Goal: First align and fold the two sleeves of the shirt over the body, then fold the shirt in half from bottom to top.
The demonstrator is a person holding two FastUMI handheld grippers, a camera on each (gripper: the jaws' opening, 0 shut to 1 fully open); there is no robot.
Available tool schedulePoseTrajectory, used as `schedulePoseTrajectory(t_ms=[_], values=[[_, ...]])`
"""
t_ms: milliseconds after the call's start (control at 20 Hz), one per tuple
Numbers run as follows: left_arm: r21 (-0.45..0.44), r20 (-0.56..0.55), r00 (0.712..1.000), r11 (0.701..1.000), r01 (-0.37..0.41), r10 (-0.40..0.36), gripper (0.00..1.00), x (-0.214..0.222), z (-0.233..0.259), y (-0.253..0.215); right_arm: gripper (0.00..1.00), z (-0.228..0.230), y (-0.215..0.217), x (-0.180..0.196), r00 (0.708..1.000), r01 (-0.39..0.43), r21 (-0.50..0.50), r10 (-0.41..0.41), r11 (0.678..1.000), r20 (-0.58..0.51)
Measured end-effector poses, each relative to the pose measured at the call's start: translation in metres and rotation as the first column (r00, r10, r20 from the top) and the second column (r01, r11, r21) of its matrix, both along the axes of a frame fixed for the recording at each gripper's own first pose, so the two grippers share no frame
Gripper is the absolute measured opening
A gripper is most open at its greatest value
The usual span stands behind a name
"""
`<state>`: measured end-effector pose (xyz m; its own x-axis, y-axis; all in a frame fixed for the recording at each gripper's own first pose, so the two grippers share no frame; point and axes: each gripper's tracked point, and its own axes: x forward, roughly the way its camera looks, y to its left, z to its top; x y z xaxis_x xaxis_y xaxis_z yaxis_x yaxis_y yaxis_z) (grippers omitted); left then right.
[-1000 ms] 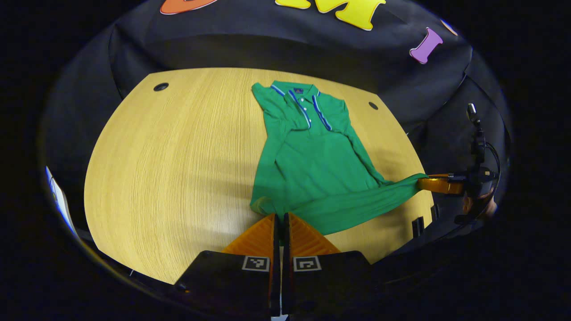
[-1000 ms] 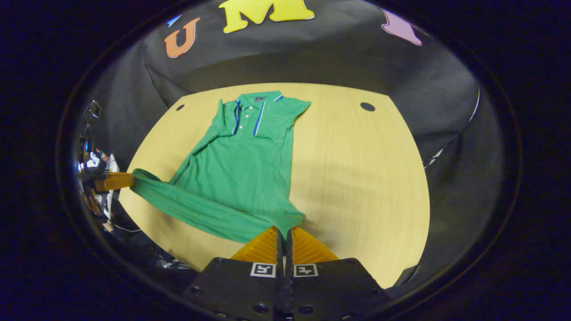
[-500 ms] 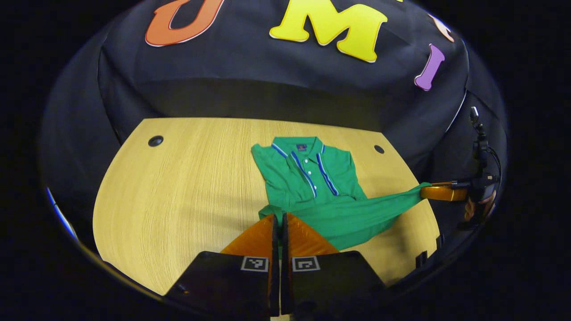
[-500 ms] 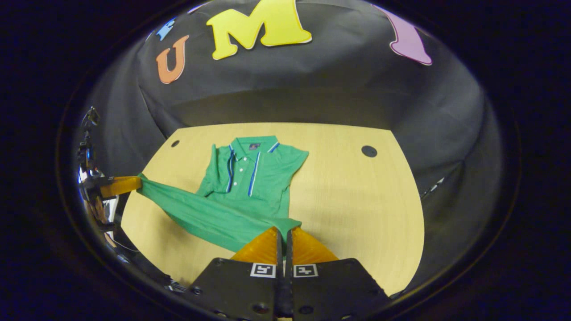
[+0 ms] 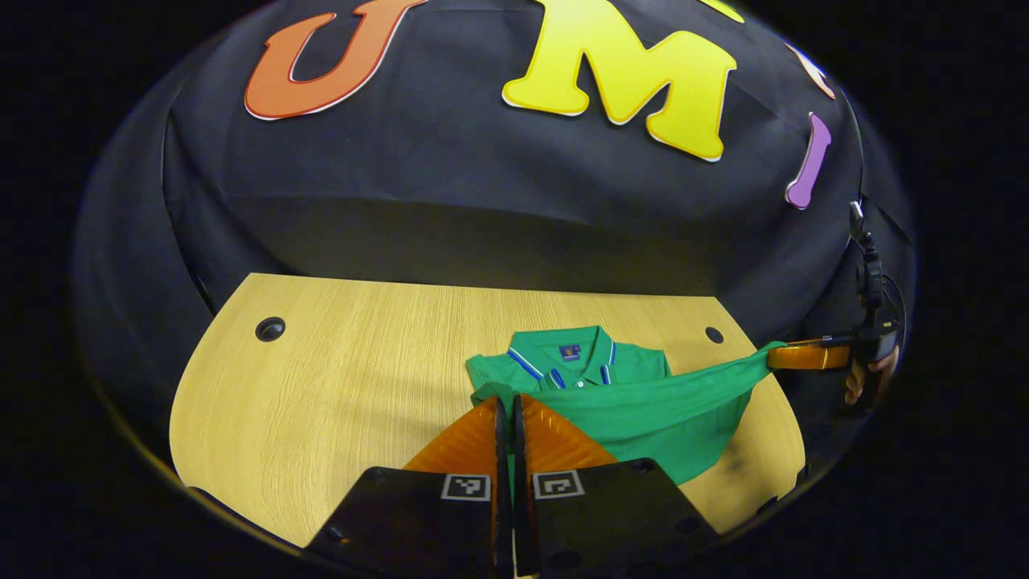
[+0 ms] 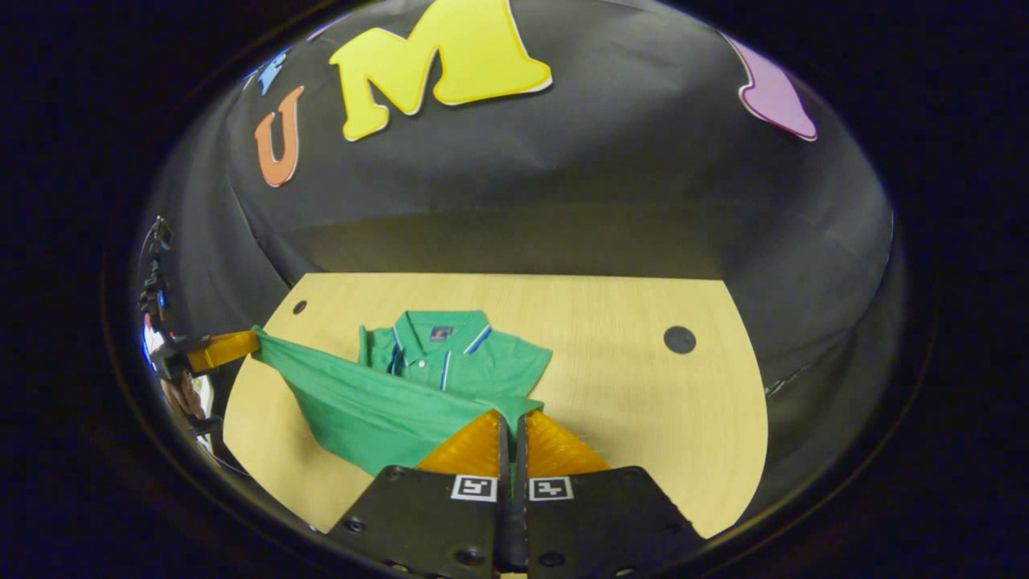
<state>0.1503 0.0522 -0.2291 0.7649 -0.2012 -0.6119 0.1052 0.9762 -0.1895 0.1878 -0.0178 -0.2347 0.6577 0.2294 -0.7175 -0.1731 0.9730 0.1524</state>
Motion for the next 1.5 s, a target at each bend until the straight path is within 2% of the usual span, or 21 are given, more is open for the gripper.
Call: schedulePoseTrajectory(t_ms=[250,400,650,750,950,1050,1150,1200,1350,1500], values=[[0.025,0.033,0.999,1.0,0.006,-0.007,0.06,0.051,-0.013,-0.003,0.0,-0.003,0.003,0.069,0.999,0.012,-0.006,-0.012,1.0,0.046],[0.036,0.015,1.0,0.999,-0.006,0.005,0.07,0.073,-0.039,-0.002,0.0,-0.023,0.005,0.096,0.999,0.034,0.006,-0.034,0.999,0.022],[0.051,-0.006,1.0,0.998,-0.025,0.025,0.07,0.098,-0.08,0.004,0.0,-0.073,0.008,0.114,0.998,0.047,-0.004,-0.048,0.999,-0.03],[0.058,-0.02,0.999,0.998,-0.04,0.041,0.08,0.104,-0.098,0.007,0.0,-0.094,0.005,0.118,0.999,0.033,-0.052,-0.034,0.998,-0.028],[0.034,-0.043,0.998,0.999,-0.036,0.038,0.14,0.108,-0.114,0.001,0.07,-0.115,0.018,0.11,0.998,0.028,-0.07,-0.032,0.997,-0.053],[0.023,-0.042,0.998,0.998,-0.051,0.052,0.26,0.105,-0.107,0.0,0.49,-0.114,0.021,0.107,0.999,0.036,-0.074,-0.038,0.997,-0.03],[0.041,-0.027,0.996,0.996,-0.08,0.081,0.75,0.101,-0.101,0.006,0.91,-0.1,0.021,0.101,0.999,0.047,-0.085,-0.047,0.995,0.005],[0.053,-0.01,0.995,0.994,-0.1,0.1,1.0,0.098,-0.089,0.011,0.99,-0.089,0.02,0.098,0.998,0.057,-0.091,-0.053,0.994,0.036],[0.071,0.061,0.989,0.987,-0.141,0.137,1.0,0.09,-0.046,0.016,0.98,-0.034,0.018,0.084,0.985,0.089,-0.088,-0.075,0.992,0.153],[0.088,0.166,0.973,0.981,-0.174,0.158,1.0,0.072,0.019,0.017,0.97,0.041,0.016,0.059,0.951,0.107,-0.08,-0.078,0.991,0.298]])
